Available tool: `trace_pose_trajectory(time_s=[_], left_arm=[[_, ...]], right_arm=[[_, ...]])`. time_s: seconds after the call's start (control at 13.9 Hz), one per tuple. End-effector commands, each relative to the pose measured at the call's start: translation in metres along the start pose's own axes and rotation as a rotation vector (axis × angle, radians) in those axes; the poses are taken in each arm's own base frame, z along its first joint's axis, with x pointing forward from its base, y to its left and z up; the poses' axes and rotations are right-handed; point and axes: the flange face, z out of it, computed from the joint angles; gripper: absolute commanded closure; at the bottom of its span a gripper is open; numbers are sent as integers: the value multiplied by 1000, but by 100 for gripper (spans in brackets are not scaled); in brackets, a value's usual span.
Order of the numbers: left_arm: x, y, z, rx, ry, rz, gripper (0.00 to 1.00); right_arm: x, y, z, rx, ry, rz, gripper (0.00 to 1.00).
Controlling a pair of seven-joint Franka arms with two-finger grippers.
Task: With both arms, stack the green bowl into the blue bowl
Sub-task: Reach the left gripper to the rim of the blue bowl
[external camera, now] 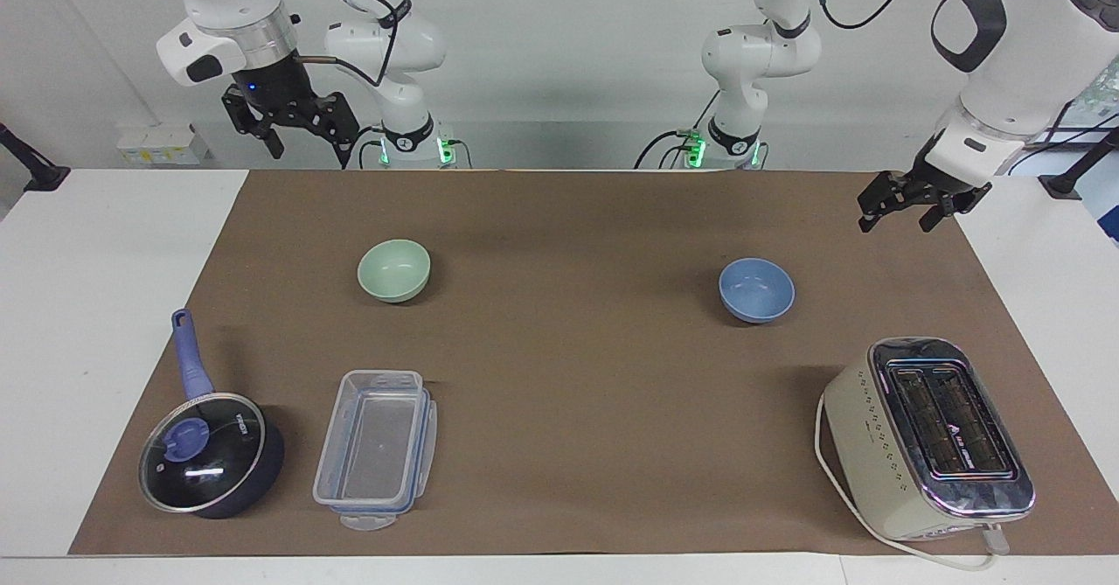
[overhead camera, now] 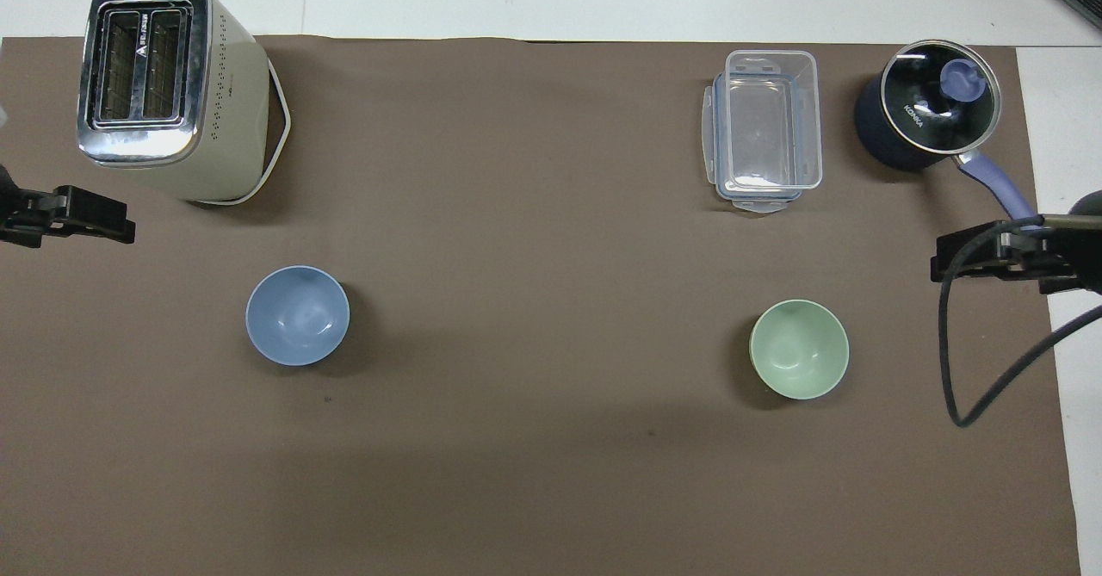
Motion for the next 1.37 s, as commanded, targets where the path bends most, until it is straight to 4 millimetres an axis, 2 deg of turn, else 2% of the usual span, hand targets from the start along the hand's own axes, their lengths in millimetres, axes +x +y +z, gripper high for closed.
trace_pose_trajectory(time_s=[0.0, 0.58, 0.72, 0.94, 1.15, 1.3], left_arm=[[-3, -4, 1, 18, -24, -14, 0], [-3, 3, 5, 8, -20, 0, 0], [-7, 6, 10, 9, 2, 7, 0], [-14, 6, 30, 10, 12, 15, 0], [-17, 7, 55, 4, 13, 25, 0], [-21, 8, 78, 3, 6, 62, 0]], right_arm=[[1, 3, 0, 11, 1, 25, 0], [0, 0, -1, 19, 1, 17, 0], [2, 8, -1, 20, 1, 32, 0], [4, 19, 0, 20, 0, 52, 0], [3, 16, 0, 20, -5, 47, 0], [3, 15, 1, 20, -4, 46, 0]])
